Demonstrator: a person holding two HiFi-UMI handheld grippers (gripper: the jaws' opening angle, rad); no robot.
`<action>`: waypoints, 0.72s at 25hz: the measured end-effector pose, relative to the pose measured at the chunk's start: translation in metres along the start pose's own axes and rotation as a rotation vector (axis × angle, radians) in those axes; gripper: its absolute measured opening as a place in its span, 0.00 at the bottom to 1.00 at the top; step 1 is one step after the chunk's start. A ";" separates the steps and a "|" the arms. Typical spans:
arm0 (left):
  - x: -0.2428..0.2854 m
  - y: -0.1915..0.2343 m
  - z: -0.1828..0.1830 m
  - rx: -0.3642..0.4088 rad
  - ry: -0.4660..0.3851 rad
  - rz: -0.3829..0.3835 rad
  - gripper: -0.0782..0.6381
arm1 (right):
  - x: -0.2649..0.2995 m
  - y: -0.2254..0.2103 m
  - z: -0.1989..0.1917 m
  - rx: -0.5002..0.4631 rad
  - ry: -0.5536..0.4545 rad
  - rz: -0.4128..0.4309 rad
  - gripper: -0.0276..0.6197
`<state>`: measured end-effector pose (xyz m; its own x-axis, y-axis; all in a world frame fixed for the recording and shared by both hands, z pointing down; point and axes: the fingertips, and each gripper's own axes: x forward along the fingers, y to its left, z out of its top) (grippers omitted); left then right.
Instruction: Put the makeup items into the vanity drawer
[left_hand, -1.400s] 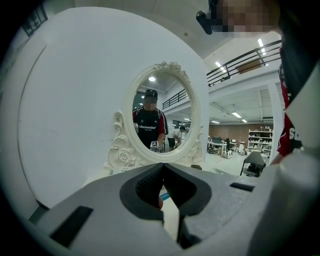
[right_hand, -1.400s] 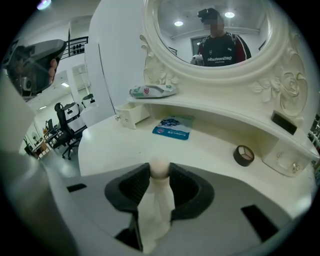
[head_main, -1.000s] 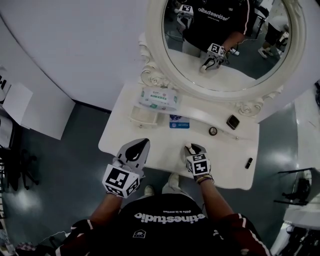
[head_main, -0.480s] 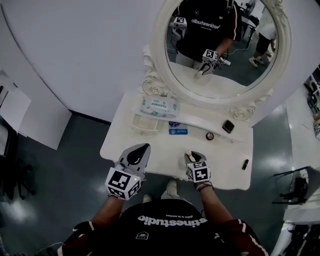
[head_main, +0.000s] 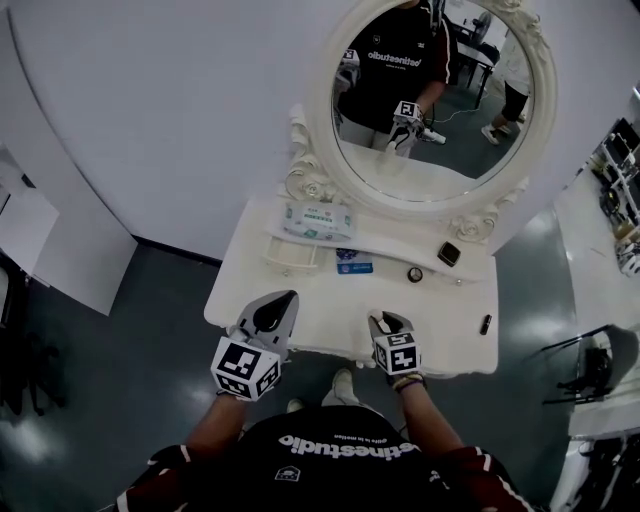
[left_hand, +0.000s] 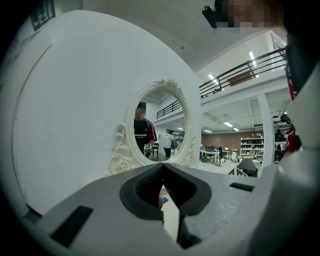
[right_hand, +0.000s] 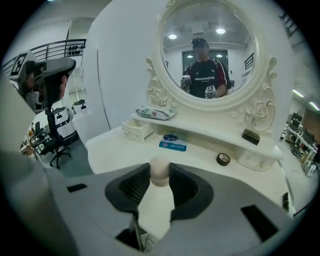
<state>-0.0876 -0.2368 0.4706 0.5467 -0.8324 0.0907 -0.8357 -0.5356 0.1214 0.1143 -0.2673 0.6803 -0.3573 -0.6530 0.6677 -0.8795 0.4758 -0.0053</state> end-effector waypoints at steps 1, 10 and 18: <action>-0.003 0.000 0.000 0.000 -0.002 -0.003 0.12 | -0.003 0.003 0.001 0.002 -0.005 -0.003 0.23; -0.037 0.009 0.004 0.011 -0.021 0.004 0.12 | -0.030 0.034 0.017 0.007 -0.070 -0.019 0.23; -0.067 0.021 0.007 0.006 -0.035 0.032 0.12 | -0.045 0.062 0.035 -0.003 -0.118 -0.010 0.23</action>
<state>-0.1420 -0.1927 0.4604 0.5180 -0.8533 0.0602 -0.8529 -0.5097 0.1133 0.0645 -0.2289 0.6238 -0.3833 -0.7223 0.5757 -0.8823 0.4707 0.0032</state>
